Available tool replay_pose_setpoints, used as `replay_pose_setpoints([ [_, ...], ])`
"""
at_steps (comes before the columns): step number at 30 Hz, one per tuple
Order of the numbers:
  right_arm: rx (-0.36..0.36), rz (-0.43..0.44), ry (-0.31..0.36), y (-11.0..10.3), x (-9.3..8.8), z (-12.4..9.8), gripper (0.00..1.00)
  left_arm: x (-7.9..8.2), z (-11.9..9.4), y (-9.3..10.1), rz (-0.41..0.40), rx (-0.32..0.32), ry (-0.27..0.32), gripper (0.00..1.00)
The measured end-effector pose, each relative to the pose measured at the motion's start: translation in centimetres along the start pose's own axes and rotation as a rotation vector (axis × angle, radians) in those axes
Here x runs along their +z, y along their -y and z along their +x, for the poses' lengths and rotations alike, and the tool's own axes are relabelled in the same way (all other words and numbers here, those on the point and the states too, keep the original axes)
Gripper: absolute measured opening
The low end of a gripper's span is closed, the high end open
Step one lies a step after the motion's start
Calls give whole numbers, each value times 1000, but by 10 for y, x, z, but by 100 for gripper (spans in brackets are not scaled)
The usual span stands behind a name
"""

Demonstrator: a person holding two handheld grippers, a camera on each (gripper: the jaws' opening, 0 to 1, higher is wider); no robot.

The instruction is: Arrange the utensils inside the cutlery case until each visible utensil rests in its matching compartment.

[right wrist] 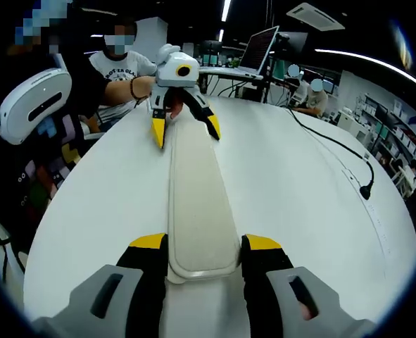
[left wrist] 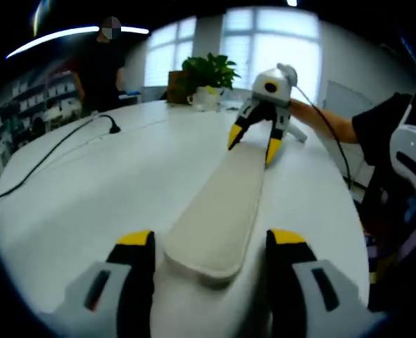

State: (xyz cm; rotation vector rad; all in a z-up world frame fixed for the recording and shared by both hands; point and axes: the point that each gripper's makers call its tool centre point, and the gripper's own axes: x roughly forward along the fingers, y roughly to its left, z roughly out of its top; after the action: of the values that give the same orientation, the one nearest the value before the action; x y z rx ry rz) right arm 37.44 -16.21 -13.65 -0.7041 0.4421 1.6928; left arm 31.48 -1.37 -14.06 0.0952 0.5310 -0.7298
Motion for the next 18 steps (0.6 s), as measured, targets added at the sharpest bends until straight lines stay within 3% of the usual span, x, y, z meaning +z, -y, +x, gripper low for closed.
replay_pose_setpoints([
  [4,-3,13,-10,-1,-1,0,42,-2,4,3,95,-5,-4,54],
  [14,16,99,-70,-6,-6,2,43,-3,10,3,129,-45,19,52],
  [18,18,143,-113,-21,-8,10,44,-3,10,3,137,-59,32,52],
])
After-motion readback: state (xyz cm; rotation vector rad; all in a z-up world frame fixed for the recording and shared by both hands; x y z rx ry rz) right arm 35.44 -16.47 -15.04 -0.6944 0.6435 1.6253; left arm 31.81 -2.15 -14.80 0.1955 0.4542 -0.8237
